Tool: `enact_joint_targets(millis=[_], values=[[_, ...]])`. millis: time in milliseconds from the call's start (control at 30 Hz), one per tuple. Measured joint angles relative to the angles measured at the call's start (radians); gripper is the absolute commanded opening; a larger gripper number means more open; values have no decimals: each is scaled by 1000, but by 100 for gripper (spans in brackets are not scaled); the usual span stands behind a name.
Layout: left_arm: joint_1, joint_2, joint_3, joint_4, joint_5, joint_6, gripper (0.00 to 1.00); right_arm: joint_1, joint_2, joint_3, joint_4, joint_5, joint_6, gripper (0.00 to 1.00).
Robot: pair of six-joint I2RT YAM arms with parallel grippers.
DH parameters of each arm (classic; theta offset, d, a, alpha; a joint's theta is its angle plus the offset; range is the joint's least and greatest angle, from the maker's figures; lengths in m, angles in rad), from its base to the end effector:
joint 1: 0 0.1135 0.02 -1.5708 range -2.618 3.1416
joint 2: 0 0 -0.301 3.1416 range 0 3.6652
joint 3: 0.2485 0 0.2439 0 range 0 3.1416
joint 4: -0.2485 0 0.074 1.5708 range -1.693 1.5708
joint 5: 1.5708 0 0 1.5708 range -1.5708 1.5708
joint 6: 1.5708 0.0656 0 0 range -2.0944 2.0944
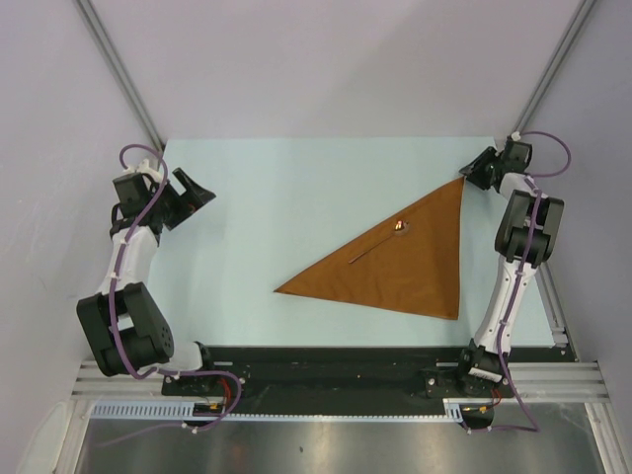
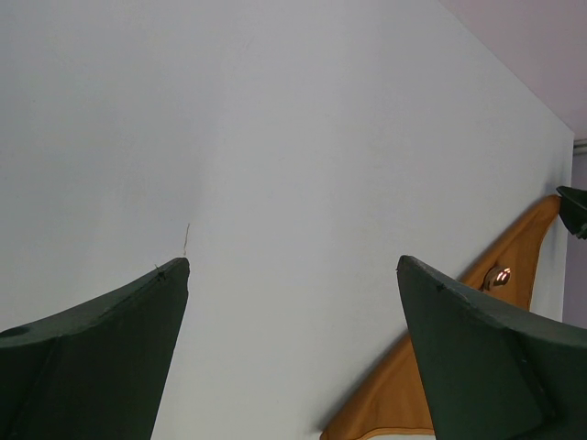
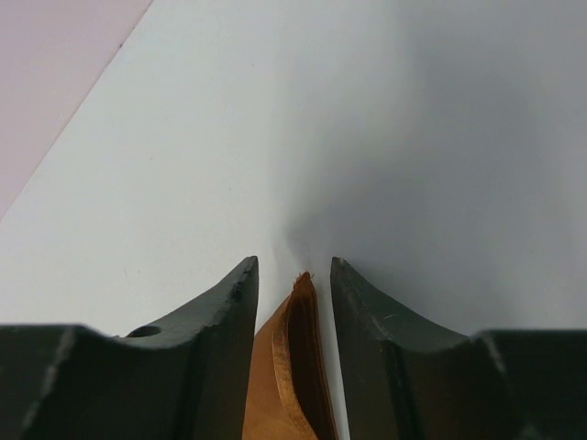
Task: Fold the napkin, place the utensils inside, and roll it up
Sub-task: Fold the napkin
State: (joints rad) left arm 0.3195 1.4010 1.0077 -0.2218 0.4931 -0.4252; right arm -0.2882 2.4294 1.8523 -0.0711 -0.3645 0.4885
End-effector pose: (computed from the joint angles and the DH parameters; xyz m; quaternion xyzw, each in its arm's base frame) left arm 0.3118 0.0704 0.2989 -0.2087 0.8430 -0.2400 0.4339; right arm 0.5690 -0.1443 0.1498 0.2588 0.8456 0.2052 0.4193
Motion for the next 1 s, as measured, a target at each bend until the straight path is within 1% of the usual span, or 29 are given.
enact_joint_targets(millis=[133, 200, 233, 300, 433, 633, 867, 1000], values=[[0, 0, 0, 0, 1, 0, 100, 11, 17, 42, -34, 34, -1, 37], [0, 0, 0, 0, 2, 0, 100, 16, 21, 51, -42, 48, -1, 33], [0, 0, 0, 0, 3, 0, 100, 18, 23, 55, -48, 57, -1, 30], [0, 0, 0, 0, 6, 0, 100, 20, 24, 58, -54, 69, -1, 26], [0, 0, 0, 0, 8, 0, 100, 23, 29, 61, -61, 86, 3, 10], [0, 0, 0, 0, 9, 0, 100, 24, 30, 61, -59, 87, 19, 1], [0, 0, 0, 1, 13, 0, 100, 25, 14, -1, 16, 48, 91, 0], [0, 0, 0, 2, 18, -1, 100, 29, -12, -43, 26, 25, 124, 0]])
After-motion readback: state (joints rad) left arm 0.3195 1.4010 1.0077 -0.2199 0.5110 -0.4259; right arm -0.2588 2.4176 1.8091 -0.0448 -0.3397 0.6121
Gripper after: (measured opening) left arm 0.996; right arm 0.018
